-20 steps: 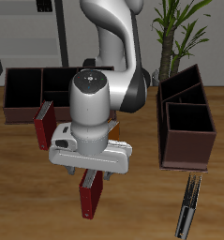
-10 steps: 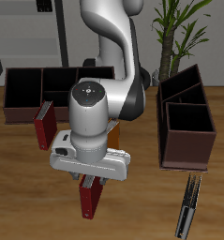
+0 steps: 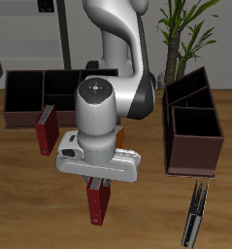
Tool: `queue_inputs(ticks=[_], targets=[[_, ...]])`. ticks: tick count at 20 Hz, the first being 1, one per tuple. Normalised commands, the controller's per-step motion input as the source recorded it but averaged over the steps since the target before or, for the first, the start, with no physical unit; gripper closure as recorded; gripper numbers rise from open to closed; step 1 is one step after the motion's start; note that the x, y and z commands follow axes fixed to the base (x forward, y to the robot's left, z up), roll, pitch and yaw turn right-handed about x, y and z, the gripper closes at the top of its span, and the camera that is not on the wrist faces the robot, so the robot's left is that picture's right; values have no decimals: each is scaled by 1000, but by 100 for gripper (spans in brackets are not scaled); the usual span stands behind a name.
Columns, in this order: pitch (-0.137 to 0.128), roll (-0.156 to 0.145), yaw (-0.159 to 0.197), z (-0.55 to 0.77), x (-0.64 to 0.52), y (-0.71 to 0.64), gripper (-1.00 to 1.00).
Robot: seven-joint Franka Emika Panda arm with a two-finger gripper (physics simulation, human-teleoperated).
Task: Place the left red book into the back desk caddy's left compartment
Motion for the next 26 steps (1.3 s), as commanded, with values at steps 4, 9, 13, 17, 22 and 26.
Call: queue_inputs(ticks=[4,9,13,17,22,26], targets=[[-47,9,23,390,-134,95,100],[-53,-2,7,500,-222,38,100],[-79,-32,15,830,-483,-61,100],[-53,-9,30,488,-347,-56,100],[-53,-7,22,637,-552,-74,100],[-26,-10,-1,337,-398,-46,100]])
